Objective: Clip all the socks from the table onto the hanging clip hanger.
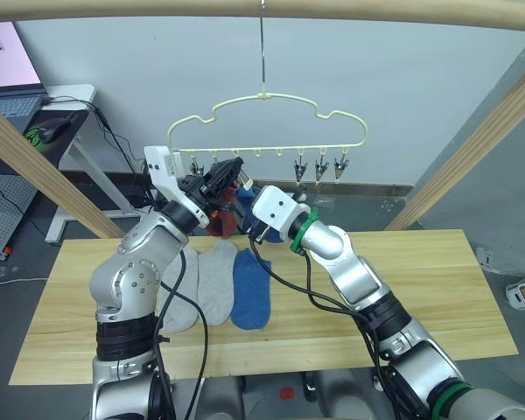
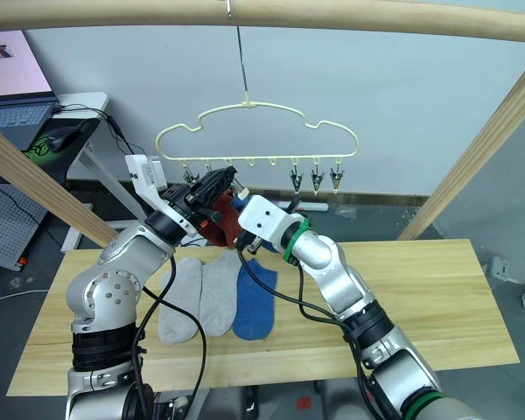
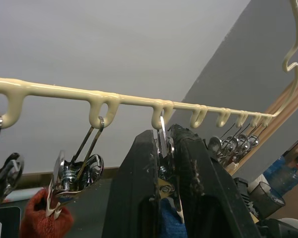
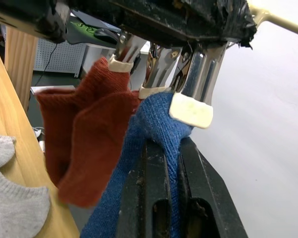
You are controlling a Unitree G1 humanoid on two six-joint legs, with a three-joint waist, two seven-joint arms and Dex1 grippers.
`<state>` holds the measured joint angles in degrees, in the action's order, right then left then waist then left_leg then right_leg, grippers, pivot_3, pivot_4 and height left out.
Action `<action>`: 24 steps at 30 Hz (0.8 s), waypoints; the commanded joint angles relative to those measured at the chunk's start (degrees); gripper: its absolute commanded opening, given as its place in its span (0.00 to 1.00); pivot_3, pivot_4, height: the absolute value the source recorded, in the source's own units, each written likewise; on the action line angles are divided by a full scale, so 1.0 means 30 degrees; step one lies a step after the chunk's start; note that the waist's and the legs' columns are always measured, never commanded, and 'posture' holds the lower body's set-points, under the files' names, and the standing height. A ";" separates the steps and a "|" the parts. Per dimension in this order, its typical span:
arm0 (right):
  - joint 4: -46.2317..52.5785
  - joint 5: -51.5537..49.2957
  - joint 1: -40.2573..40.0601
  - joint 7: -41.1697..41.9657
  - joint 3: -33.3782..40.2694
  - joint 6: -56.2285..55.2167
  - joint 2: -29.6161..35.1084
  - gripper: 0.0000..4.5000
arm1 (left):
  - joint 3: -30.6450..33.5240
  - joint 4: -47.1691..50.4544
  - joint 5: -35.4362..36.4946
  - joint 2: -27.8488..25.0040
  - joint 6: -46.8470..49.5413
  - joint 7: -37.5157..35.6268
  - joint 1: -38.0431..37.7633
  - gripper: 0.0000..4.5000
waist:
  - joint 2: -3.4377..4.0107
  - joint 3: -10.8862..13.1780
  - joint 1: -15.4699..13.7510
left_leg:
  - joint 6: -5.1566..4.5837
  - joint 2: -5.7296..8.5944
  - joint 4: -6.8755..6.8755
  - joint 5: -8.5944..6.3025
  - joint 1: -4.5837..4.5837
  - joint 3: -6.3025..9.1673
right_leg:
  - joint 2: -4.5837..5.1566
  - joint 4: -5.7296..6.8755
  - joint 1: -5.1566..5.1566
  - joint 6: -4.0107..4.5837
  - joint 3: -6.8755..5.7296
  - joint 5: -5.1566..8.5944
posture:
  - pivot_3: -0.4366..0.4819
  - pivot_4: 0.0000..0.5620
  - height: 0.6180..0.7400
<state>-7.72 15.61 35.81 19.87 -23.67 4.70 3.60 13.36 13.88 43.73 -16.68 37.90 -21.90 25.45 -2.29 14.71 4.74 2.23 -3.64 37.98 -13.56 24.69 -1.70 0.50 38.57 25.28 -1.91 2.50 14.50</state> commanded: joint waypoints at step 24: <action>0.0193 -0.1270 0.0670 0.1626 0.0328 0.1664 -0.0941 0.47 | 0.0059 0.2224 0.0162 -0.2140 -0.0292 -0.1186 -0.1958 0.68 | 0.0001 0.0000 -0.0013 | 0.0000 -0.0002 0.0000 0.0000 -0.0002 0.0025 | 0.0004 0.0013 0.0002 0.0003 -0.0008 -0.0001 | 0.38 0.45 1.00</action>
<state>-9.86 12.21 38.04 23.80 -22.70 9.06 0.51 13.16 17.82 44.61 -22.05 38.28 -24.45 20.05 -2.29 14.71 4.70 2.23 -3.64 37.98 -13.56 24.69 -1.63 0.51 38.60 25.29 -1.91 2.48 14.50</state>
